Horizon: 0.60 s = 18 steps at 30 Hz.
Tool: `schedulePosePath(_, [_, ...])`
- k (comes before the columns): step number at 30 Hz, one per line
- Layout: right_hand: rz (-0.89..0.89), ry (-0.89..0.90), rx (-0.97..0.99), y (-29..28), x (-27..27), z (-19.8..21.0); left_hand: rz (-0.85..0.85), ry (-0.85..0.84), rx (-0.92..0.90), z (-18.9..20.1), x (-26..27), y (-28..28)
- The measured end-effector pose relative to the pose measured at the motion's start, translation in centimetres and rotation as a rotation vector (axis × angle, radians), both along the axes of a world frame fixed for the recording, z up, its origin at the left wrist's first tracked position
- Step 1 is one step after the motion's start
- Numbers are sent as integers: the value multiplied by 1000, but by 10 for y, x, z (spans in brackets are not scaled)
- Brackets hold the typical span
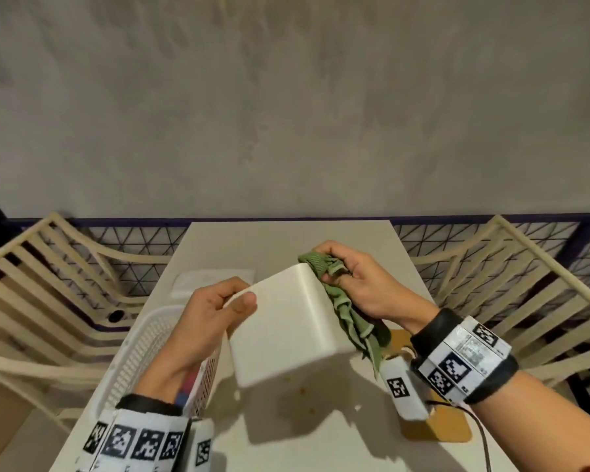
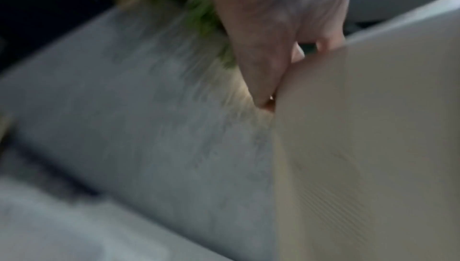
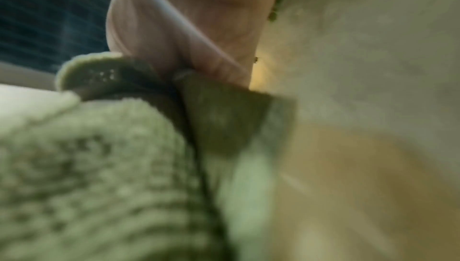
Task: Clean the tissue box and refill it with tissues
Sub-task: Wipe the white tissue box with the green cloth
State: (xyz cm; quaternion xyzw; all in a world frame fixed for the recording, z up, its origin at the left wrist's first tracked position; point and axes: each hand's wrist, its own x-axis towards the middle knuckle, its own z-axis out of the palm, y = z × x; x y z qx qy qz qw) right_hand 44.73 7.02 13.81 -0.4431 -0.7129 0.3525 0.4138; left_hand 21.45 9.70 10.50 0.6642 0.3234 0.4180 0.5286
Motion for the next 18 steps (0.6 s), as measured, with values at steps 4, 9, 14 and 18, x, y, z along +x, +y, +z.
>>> schedulePosePath(4, [-57,-381,165,6,-16,5,-37,253,134,11,14,2])
schedulePosePath(9, [-356,-288,279,3,-65,-17,196,-270,-79,-6,37,0])
schedulePosePath(14, [47,-326,377,-27,-44,-55,196,-537,-252,-27,5,7])
schedulePosePath(18, [-331,-248,341,11,-17,-52,212,-443,-165,-34,7,1])
